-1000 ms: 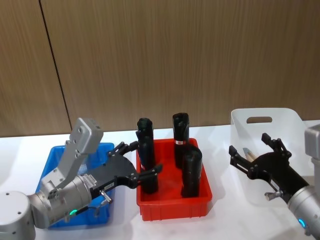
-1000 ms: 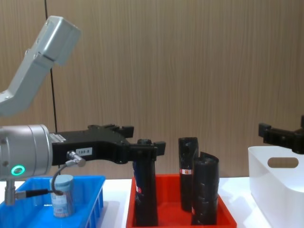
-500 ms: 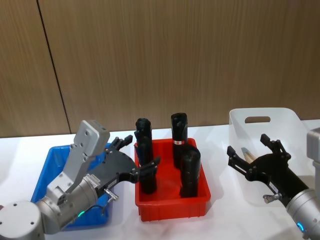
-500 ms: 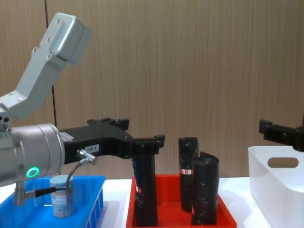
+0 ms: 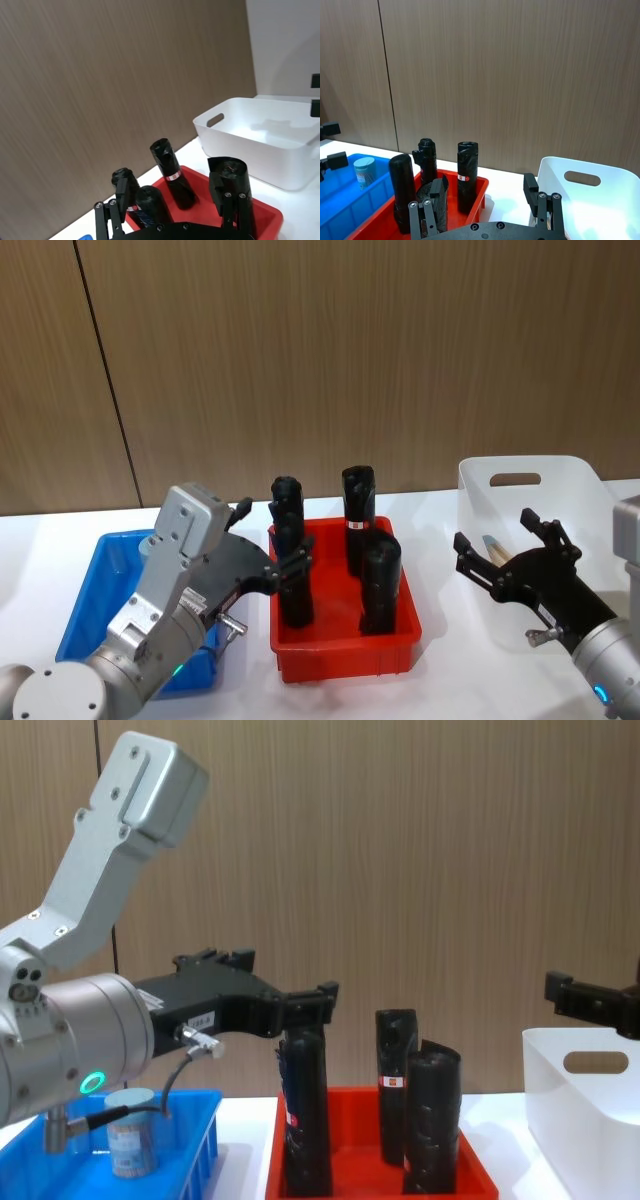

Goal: Pick the cotton swabs from the blue box and place them into the white box.

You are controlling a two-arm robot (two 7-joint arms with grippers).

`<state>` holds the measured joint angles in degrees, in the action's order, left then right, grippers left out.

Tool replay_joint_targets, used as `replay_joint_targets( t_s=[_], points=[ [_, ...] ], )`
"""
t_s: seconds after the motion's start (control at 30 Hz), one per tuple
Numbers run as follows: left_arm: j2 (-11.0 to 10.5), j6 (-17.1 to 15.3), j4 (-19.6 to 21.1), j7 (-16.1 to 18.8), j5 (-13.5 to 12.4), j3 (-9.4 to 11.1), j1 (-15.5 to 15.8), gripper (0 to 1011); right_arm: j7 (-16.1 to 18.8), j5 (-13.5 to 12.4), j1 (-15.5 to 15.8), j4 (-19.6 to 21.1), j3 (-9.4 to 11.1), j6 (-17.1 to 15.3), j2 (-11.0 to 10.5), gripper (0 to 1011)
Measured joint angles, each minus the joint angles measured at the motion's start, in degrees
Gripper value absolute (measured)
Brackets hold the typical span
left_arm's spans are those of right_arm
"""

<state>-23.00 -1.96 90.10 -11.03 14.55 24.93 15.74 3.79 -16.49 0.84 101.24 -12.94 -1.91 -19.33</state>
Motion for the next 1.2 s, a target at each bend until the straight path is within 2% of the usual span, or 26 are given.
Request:
replay_joint_targets(
  t_s=[0.3,0.5,1.2],
  points=[
    [0.75,0.8,2.02,6.76,-1.99,0.76,-1.41,1004,0.03,0.02,0.0,0.0,0.0,-0.03,0.0,1002],
    [1.06,1.14,2.9,9.63,-2.85,1.05,-2.04,1004,0.04,0.03,0.0,-0.01,0.0,-0.04,0.0,1002],
    [1.11,1.21,3.11,10.42,-3.08,1.11,-2.17,1004,0.7,-0.36,-0.18,-0.12,0.2,-0.4,0.01,1002]
  ],
)
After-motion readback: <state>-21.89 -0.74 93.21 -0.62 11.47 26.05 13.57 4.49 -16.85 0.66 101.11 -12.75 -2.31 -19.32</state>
